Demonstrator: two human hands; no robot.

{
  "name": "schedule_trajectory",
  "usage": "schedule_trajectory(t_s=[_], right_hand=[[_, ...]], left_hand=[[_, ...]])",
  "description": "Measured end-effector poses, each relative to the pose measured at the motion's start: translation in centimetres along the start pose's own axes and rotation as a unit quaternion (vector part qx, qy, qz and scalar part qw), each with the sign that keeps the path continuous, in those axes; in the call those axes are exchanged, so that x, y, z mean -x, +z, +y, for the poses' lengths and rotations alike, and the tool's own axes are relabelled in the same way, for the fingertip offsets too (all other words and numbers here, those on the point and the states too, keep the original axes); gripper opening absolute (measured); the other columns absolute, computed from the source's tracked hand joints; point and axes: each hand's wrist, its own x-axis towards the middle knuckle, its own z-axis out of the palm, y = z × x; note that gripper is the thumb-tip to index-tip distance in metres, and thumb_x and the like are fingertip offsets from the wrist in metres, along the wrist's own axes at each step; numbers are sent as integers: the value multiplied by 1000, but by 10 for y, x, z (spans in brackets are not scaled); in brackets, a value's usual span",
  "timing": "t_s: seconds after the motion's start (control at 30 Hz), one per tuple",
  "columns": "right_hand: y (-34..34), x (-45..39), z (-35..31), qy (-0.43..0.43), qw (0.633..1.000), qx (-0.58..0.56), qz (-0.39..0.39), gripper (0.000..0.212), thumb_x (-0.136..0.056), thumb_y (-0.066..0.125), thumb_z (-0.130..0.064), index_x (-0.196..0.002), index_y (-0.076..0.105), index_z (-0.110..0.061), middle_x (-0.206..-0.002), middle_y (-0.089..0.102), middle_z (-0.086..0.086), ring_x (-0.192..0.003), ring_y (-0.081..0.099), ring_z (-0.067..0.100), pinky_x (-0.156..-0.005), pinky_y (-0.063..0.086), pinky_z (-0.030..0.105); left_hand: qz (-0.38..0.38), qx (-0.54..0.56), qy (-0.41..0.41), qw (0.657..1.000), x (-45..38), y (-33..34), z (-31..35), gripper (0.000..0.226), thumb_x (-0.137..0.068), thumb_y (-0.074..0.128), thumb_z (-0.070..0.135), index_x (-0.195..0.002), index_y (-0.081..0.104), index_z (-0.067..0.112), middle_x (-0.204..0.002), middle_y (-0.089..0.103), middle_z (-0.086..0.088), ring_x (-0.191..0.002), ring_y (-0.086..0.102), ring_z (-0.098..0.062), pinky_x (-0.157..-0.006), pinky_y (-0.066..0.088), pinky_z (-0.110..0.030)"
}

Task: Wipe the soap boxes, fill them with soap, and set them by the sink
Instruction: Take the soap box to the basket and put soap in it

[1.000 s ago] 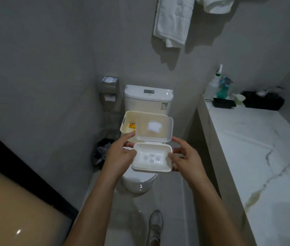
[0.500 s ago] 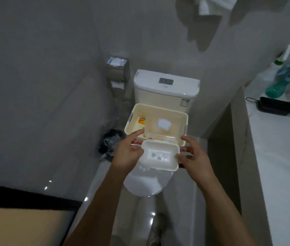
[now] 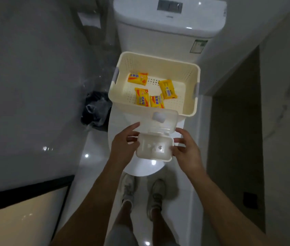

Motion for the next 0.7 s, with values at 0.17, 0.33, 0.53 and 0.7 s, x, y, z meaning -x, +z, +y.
schedule_trajectory(t_s=[0.17, 0.33, 0.53, 0.7], right_hand=[[40, -30, 48, 46, 998, 32, 33, 61, -89, 66, 3, -133, 52, -36, -94, 66, -15, -90, 64, 2, -65, 47, 6], [65, -60, 79, 79, 994, 60, 53, 62, -89, 67, -1, -137, 49, -36, -90, 62, -21, -85, 61, -1, -72, 44, 11], [74, -88, 91, 71, 991, 100, 59, 60, -89, 65, 0, -139, 48, -30, -104, 68, -2, -92, 66, 16, -86, 58, 33], [78, -105, 98, 82, 987, 120, 68, 54, -91, 63, 1, -136, 50, -25, -110, 68, 4, -98, 66, 23, -96, 56, 41]], left_hand=[[-6, -43, -16, 999, -37, 12, -52, 62, -82, 64, -8, -128, 62, 33, -105, 70, 5, -90, 66, -7, -77, 50, -13], [24, -94, -17, 995, -71, 30, -85, 48, -84, 64, -7, -125, 67, 18, -114, 71, -2, -91, 66, -11, -78, 46, -5], [55, -188, -6, 981, -96, 51, -99, 41, -87, 60, -5, -122, 70, 13, -119, 70, -6, -99, 67, -14, -88, 41, -7], [51, -215, 6, 975, -113, 61, -100, 42, -86, 56, -10, -121, 70, 10, -120, 68, -10, -109, 64, -22, -101, 45, -21]])
